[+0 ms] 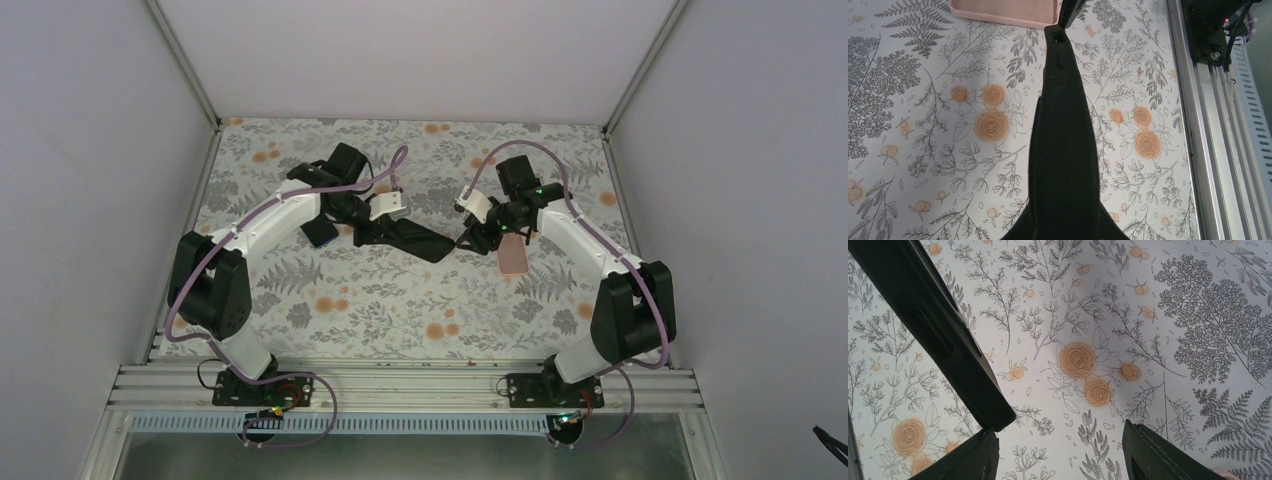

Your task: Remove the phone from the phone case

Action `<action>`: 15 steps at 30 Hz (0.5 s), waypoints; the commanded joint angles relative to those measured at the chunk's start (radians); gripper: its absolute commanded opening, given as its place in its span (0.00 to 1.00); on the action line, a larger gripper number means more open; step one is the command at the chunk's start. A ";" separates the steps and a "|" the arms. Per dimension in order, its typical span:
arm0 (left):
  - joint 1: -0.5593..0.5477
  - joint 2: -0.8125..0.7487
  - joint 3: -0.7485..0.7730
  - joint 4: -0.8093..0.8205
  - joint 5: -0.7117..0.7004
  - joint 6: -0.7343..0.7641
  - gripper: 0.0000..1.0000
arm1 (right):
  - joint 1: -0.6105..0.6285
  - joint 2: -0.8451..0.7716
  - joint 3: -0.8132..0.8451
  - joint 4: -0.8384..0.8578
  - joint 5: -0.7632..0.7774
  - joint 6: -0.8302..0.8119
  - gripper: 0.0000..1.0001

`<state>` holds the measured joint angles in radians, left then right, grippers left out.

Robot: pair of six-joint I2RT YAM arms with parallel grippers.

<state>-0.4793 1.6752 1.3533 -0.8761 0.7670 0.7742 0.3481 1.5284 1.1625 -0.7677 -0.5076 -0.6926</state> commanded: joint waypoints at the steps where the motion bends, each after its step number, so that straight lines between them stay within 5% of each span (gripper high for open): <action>1: -0.007 -0.015 0.032 -0.011 0.142 0.033 0.02 | 0.022 0.042 0.024 0.079 0.009 0.048 0.63; 15: -0.007 -0.024 0.047 -0.067 0.221 0.083 0.02 | 0.073 0.158 0.188 0.108 0.096 0.101 0.63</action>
<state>-0.4557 1.6768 1.3556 -0.9184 0.7582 0.7792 0.4038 1.6382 1.2606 -0.7673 -0.4297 -0.6289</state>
